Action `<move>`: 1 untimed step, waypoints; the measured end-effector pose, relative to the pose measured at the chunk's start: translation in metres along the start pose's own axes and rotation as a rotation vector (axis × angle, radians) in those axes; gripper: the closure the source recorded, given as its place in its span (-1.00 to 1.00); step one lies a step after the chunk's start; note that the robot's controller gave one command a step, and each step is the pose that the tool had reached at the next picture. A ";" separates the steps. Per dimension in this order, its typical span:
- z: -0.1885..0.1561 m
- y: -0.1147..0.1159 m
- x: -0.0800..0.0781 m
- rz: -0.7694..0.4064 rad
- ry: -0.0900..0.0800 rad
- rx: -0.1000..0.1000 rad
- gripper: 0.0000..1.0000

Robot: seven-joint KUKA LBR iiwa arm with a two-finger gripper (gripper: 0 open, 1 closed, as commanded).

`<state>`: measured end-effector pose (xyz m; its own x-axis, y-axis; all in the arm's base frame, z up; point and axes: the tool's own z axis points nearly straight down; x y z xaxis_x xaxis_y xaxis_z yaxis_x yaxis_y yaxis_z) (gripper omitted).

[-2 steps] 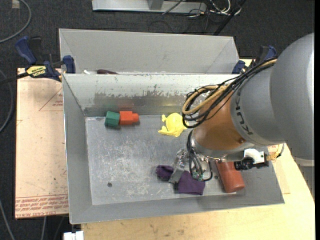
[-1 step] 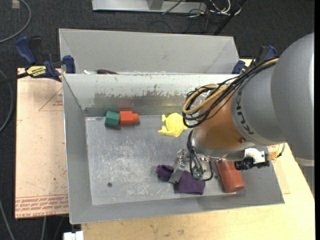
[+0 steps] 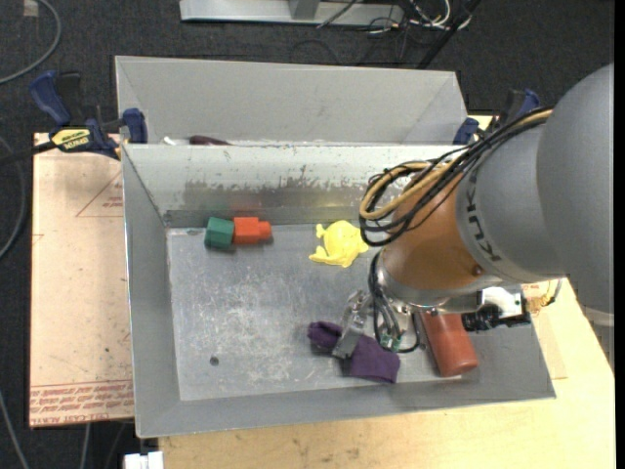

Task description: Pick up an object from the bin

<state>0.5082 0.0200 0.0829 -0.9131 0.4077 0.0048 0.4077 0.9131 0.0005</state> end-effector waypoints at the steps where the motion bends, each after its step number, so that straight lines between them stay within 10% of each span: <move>1: -0.022 0.000 0.000 -0.001 -0.001 0.000 1.00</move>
Offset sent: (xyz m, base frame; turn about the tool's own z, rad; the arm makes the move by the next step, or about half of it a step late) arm 0.0000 0.0000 0.0034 0.0000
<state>0.5079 0.0201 0.1050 -0.9133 0.4072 0.0042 0.4072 0.9133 0.0009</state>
